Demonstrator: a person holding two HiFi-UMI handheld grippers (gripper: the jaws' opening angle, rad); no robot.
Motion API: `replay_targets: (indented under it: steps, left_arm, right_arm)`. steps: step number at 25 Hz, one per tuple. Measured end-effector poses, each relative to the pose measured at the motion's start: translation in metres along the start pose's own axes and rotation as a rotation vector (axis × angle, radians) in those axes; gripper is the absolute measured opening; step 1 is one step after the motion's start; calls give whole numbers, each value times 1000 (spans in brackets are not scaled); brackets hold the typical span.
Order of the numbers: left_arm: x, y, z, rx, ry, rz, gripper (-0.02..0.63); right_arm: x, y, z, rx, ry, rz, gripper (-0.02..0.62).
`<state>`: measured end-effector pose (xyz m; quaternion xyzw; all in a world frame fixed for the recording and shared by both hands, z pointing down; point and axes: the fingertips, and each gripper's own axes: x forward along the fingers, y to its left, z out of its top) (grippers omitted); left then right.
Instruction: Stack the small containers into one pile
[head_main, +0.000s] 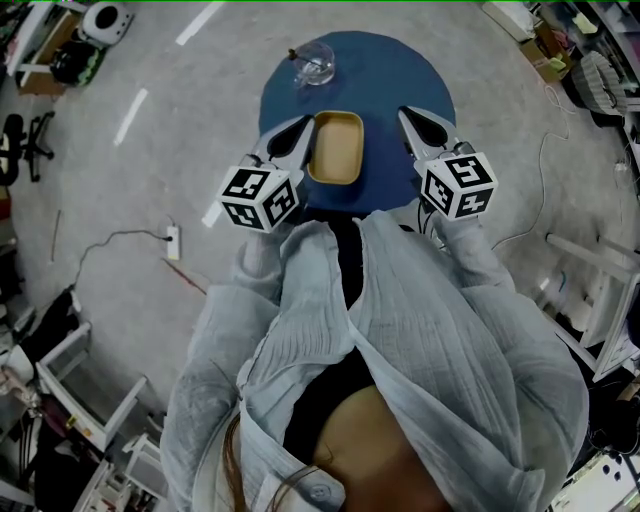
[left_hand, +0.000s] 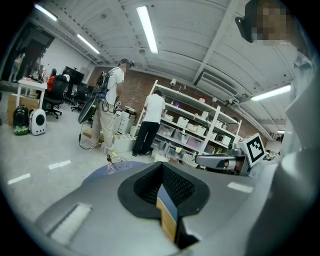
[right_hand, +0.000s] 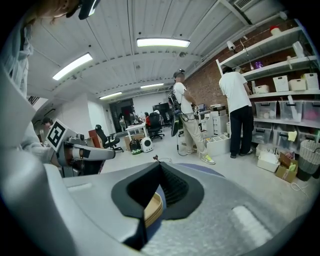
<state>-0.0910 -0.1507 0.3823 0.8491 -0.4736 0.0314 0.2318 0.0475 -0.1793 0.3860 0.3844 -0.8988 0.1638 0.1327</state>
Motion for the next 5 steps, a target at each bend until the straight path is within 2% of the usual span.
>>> replay_targets:
  steps: [5]
  left_arm:
    - [-3, 2, -1, 3, 6, -7, 14]
  right_arm:
    - [0, 6, -1, 3, 3, 0, 2]
